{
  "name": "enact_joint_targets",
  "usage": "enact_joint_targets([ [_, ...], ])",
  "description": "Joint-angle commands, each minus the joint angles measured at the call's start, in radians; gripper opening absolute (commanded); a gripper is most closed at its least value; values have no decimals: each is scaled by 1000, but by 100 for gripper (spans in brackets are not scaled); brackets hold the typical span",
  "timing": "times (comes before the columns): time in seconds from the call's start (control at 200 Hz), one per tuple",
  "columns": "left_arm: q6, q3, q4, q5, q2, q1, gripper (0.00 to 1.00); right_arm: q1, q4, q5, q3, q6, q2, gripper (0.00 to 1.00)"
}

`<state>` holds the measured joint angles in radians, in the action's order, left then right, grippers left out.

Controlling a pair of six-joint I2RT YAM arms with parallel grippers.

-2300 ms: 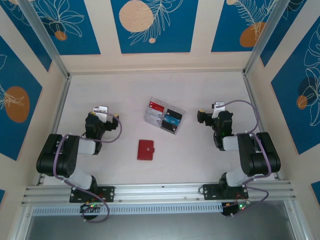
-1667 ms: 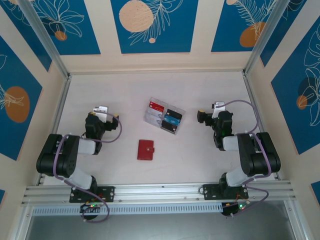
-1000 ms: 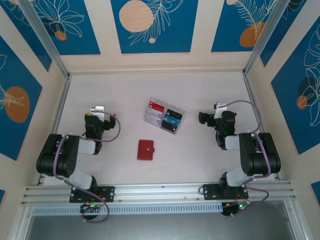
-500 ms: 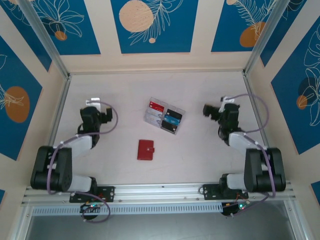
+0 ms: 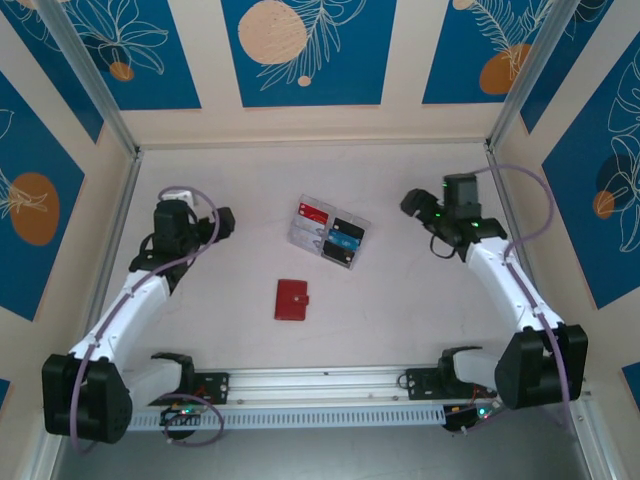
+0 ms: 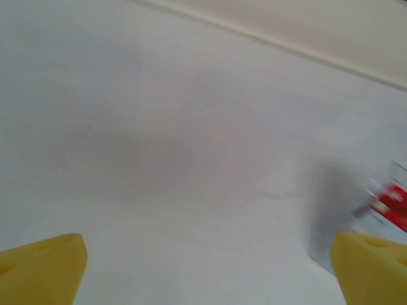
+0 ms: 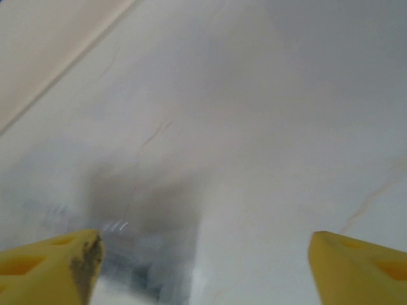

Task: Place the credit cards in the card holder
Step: Move the storage box to the center of the table.

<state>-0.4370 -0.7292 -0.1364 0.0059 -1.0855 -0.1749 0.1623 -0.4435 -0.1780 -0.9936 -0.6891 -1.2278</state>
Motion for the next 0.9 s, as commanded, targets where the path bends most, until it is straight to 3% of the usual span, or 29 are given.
enact_joint_targets([
  [0.0,-91,51,-57,181,16,-86,85,176,-109,36,-69,68,-33,75],
  [0.195,-169,165,1,257,2,-198,57,431,-56,132,-129,100,-173,62],
  [0.29,-202,230,21,272,25,-218,50,506,-54,213,-212,119,-319,50],
  [0.58,-236,358,-118,206,276,-235,47,639,-87,175,-486,134,-717,25],
  [0.895,-218,378,-240,175,420,-236,48,655,-184,39,-742,129,-961,22],
])
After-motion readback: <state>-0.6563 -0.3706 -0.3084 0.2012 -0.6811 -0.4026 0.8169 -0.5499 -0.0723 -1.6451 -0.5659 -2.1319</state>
